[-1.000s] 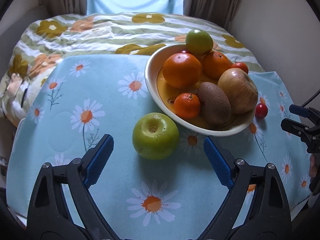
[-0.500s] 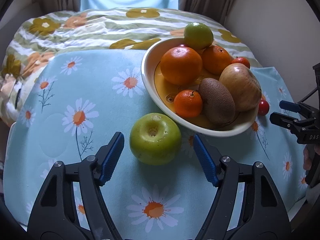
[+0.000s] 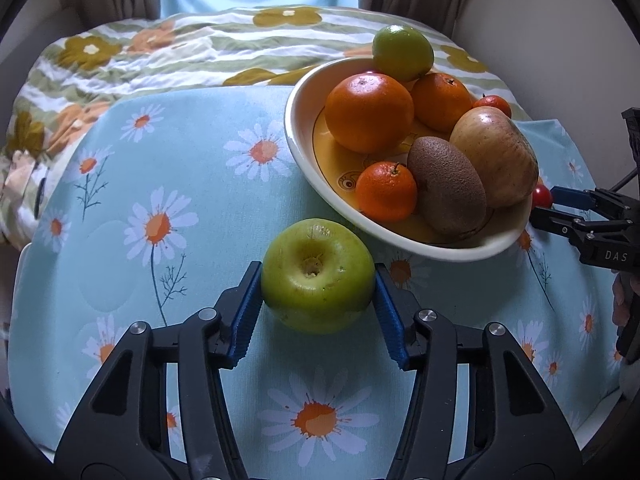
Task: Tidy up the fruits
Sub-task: 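Grasp the second green apple with the left tool while the right tool grasps the red tomato, then release the green apple into the duck bowl with the left tool while the right tool carries the tomato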
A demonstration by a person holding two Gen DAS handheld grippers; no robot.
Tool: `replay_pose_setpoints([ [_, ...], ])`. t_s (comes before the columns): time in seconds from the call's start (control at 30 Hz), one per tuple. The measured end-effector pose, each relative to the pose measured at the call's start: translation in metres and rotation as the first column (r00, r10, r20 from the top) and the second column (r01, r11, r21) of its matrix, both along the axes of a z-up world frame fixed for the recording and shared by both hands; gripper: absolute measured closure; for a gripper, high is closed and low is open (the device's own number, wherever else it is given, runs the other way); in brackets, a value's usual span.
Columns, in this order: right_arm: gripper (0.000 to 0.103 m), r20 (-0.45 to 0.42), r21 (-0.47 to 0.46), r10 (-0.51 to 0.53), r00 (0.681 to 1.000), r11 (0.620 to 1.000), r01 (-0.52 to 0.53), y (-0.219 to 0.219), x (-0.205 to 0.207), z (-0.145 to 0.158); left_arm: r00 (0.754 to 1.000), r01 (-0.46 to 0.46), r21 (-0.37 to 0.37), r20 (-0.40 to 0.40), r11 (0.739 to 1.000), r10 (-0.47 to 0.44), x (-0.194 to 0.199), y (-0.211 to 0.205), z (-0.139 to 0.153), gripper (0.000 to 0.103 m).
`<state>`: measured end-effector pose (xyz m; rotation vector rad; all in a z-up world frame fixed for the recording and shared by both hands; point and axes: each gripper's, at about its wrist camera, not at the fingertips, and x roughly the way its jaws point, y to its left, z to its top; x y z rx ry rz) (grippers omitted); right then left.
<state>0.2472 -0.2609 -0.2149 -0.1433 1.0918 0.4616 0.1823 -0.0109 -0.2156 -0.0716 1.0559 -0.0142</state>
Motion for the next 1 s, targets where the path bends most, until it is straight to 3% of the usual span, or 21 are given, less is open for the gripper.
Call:
replay_pose_setpoints([
  [0.13,0.043,-0.001,-0.005,0.008,1.000,1.000,-0.008,0.001,0.003,-0.003,1.000,-0.014,-0.004,-0.006,1.000,0.014,-0.004,0.002,0.000,0.045],
  [0.43,0.057,0.017,-0.012,0.034,0.999,0.999,-0.034,0.005,0.005,-0.003,0.998,-0.061,-0.009,-0.008,0.998,0.061,-0.016,0.005,0.001,0.045],
  [0.57,0.070,0.020,-0.009,0.045,0.999,0.999,-0.045,0.007,0.004,-0.003,0.997,-0.080,-0.010,0.000,0.997,0.080,-0.022,0.008,0.004,0.045],
  [1.0,0.072,0.066,0.015,0.072,0.995,0.997,-0.073,0.004,-0.010,0.033,0.988,-0.142,-0.034,0.063,0.989,0.143,-0.047,0.012,0.042,0.045],
])
